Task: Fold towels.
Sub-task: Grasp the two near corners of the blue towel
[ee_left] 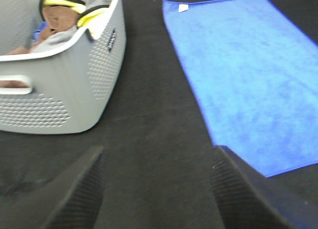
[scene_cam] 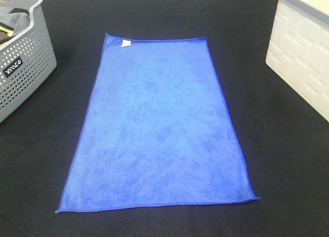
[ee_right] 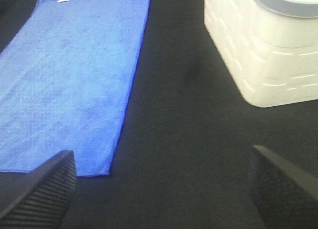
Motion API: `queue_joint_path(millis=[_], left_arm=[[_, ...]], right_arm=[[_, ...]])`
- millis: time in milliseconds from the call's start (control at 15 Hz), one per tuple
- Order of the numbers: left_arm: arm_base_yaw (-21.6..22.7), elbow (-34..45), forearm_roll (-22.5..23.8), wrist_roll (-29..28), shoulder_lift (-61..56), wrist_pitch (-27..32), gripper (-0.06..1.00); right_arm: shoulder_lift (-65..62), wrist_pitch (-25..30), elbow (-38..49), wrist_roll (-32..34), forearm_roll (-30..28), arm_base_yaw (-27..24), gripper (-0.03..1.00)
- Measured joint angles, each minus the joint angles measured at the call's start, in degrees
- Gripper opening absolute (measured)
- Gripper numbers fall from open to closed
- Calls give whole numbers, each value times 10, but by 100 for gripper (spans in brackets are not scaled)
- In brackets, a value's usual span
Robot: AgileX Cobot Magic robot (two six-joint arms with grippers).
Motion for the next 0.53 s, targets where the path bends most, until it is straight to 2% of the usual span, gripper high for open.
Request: queue_joint_path(millis=[200,267,400,533], left_arm=[[0,-1,-96,0,89,-51,60],[0,-1,-147,0,147,-58,60],[0,-1,-184,0,221,-61,60],[0,-1,-202,2,308,-84,60]], right_arm=[[95,-21,-1,5,52,0,87],[156,-33,-1,5,87,0,87],[233,-45,-1,4,122,0,87],[319,-52,-1,-3,135,0,87]])
